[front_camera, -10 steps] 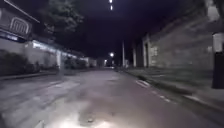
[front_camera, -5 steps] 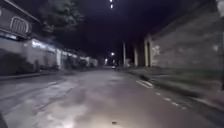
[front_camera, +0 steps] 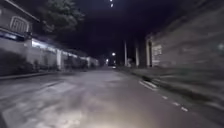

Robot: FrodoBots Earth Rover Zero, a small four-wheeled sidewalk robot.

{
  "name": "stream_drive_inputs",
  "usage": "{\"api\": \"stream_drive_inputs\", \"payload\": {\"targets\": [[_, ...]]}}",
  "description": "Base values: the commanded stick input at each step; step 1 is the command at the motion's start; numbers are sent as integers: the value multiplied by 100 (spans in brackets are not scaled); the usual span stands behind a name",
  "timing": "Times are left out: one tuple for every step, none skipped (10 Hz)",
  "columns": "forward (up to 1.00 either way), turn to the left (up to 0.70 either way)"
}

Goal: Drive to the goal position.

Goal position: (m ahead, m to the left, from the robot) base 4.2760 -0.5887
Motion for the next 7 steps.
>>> {"api": "stream_drive_inputs", "payload": {"targets": [[50, 0], [50, 0], [50, 0], [50, 0], [50, 0], [50, 0], [50, 0]]}}
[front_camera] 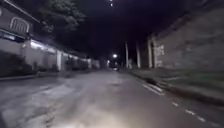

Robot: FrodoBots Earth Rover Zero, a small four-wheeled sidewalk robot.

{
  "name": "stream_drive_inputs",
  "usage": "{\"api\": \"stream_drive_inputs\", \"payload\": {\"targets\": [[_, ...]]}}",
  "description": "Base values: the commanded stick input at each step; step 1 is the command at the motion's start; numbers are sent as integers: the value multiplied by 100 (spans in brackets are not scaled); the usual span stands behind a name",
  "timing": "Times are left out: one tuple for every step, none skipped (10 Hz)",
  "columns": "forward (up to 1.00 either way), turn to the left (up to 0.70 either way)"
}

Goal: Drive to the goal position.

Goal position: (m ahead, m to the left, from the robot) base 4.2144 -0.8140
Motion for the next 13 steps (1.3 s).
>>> {"api": "stream_drive_inputs", "payload": {"targets": [[50, 0], [50, 0], [50, 0], [50, 0], [50, 0], [50, 0], [50, 0], [50, 0], [50, 0], [50, 0], [50, 0], [50, 0], [50, 0]]}}
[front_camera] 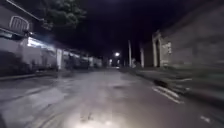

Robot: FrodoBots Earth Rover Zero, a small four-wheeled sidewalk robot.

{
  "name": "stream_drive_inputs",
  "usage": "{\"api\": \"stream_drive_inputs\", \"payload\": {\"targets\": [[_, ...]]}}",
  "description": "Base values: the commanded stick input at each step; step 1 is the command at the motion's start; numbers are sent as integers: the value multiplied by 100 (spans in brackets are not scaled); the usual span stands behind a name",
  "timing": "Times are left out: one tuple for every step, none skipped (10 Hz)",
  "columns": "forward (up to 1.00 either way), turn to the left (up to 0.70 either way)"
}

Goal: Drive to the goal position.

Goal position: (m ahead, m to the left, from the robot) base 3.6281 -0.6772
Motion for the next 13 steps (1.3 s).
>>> {"api": "stream_drive_inputs", "payload": {"targets": [[50, 0], [50, 0], [50, 0], [50, 0], [50, 0], [50, 0], [50, 0], [50, 0], [50, 0], [50, 0], [50, 0], [50, 0], [50, 0]]}}
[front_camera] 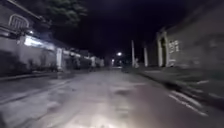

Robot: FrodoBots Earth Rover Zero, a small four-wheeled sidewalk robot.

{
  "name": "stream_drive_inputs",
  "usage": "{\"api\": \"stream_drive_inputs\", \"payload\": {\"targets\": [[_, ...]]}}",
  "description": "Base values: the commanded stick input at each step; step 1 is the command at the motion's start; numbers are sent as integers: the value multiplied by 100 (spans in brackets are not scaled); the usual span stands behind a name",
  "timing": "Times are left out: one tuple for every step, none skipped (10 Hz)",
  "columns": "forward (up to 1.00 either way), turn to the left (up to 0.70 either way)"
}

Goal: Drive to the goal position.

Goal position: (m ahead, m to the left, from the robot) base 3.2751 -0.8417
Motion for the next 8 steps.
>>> {"api": "stream_drive_inputs", "payload": {"targets": [[50, 0], [50, 0], [50, 0], [50, 0], [50, 0], [50, 0], [50, 0], [50, 0]]}}
